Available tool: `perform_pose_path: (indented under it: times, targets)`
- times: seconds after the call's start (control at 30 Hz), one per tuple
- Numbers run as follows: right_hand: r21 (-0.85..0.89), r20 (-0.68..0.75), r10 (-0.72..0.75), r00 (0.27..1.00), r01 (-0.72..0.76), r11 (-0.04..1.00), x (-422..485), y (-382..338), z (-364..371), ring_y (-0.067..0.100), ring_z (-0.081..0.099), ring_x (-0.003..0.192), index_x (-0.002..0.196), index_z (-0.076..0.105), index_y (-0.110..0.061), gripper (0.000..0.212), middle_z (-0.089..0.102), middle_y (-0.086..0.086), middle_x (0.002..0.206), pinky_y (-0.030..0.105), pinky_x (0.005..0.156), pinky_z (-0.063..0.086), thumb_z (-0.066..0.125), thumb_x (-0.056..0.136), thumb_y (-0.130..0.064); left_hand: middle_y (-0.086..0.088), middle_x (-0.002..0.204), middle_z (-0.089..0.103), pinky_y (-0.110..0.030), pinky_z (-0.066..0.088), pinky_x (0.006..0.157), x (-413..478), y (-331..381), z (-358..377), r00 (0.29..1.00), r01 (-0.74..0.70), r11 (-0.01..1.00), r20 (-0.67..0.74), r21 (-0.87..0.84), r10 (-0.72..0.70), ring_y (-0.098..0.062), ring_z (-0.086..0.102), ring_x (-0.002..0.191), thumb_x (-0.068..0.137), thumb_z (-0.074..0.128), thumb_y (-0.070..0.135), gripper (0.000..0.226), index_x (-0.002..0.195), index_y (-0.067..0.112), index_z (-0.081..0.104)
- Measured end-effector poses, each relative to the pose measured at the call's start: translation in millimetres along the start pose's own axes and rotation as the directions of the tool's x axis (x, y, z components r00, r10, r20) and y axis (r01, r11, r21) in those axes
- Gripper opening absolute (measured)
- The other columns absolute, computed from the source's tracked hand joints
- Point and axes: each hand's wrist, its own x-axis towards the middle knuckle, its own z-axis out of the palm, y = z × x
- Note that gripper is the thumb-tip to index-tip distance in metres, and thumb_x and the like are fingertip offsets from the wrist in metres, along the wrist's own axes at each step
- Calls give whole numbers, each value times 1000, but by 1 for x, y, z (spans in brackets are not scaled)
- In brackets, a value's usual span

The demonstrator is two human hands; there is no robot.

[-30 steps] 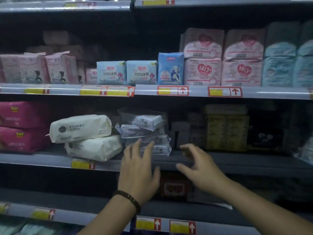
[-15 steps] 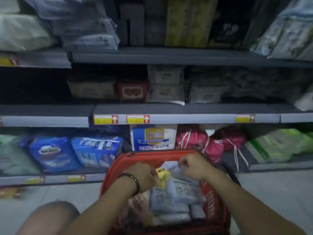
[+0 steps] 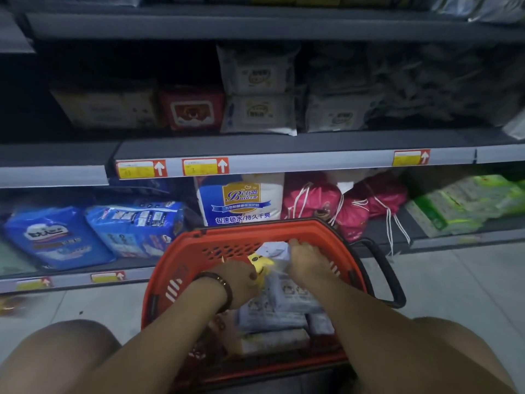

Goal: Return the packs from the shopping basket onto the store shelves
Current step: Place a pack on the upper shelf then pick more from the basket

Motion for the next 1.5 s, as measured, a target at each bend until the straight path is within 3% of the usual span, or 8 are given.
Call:
perform_pose_path:
  times: [0.2,0.33,0.4,0.57,0.77,0.97,1.2,1.5]
  targets:
    - [-51,-78,-183,980,179,982,-12,2,-23,35,61,121,125,54,-23,36,65,7,126,42,92,48,64,98,-43,-11,117,71,-41,56,91,4,-4,-2,983,153,828,2,-539,-181,-34,71,106,103,41,61,49,108,19,65]
    - [-49,-158,-406,900,403,914,-38,-11,-30,31,59,118,126,54,-24,37,61,3,120,40,88,46,66,96,-41,-17,104,71,-43,59,83,10,4,-5,952,253,-23,253,-967,-173,-38,73,97,92,48,75,64,104,15,67]
    - [-29,-179,-475,861,478,878,-48,-15,-25,28,57,121,136,54,-25,45,58,2,123,41,93,48,67,96,-39,-28,114,74,-51,60,92,17,5,3,955,203,-151,229,-968,-186,-44,73,106,95,60,60,59,116,6,70]
    - [178,16,-452,892,442,879,-35,-6,-19,24,56,128,146,50,-29,59,56,0,132,44,106,49,73,93,-38,-32,117,69,-51,64,65,17,-12,3,917,129,-80,150,-988,-370,-45,74,96,88,67,-1,26,114,-3,65]
    - [-26,254,-98,962,108,994,-11,27,2,36,62,124,146,46,-13,62,59,15,139,41,96,54,76,92,-21,-29,122,67,-38,64,57,7,-41,-12,894,121,115,58,-986,-444,-40,72,100,89,68,0,32,121,-2,62]
    - [-189,489,-69,870,183,965,-8,25,32,41,33,153,168,4,-18,135,21,12,171,50,119,41,95,70,-33,-21,120,68,-45,65,67,-1,-61,-15,899,48,84,6,-995,-439,-36,70,100,94,64,-5,21,111,8,62]
    - [-223,326,-201,924,282,933,-22,30,20,33,52,135,153,36,-16,91,52,9,146,43,111,47,84,82,-47,-23,123,67,-49,63,68,-5,-80,-17,874,-6,28,-19,-1000,-485,-41,71,102,95,66,4,37,129,9,52]
    - [499,-57,-312,948,298,814,-33,-2,-61,7,70,99,112,58,-34,60,72,-16,109,38,87,59,88,64,-53,-6,121,62,-68,59,78,-35,-55,-23,898,-151,118,-186,-981,-399,-38,69,97,102,49,-4,53,124,44,60]
